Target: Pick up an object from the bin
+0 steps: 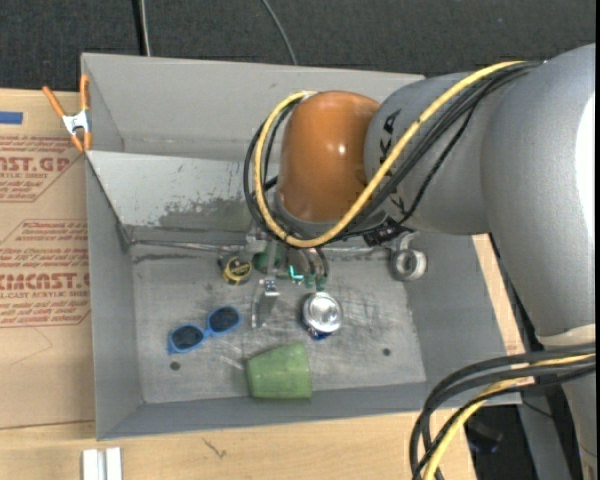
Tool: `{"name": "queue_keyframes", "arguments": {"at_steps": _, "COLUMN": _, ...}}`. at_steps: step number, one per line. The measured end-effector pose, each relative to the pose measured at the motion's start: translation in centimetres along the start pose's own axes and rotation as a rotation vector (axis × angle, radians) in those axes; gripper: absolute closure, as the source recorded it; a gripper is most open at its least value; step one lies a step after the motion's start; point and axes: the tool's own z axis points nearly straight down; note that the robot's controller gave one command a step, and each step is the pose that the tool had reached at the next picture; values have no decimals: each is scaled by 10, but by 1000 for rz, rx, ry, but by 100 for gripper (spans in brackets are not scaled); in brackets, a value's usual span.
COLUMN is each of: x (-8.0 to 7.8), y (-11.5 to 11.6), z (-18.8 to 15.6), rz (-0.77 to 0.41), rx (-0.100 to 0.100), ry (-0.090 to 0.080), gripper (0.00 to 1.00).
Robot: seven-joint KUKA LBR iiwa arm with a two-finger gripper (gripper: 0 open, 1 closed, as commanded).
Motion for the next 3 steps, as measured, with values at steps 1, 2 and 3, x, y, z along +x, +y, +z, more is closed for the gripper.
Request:
{"name": "queue_keyframes", "arguments": {"at_steps": 1, "x": 24, "y": 15, "z": 52, "rz": 121, "rx": -2, "ry": -11, "gripper": 0}}
{"name": "queue_keyframes", "arguments": {"at_steps": 2, "x": 19, "y": 14, "z": 60, "rz": 92, "rx": -2, "ry": -16, "gripper": 0}}
{"name": "queue_keyframes", "arguments": {"at_steps": 3, "x": 26, "y": -17, "z": 62, "rz": 134, "rx": -11, "ry": -22, "gripper": 0}}
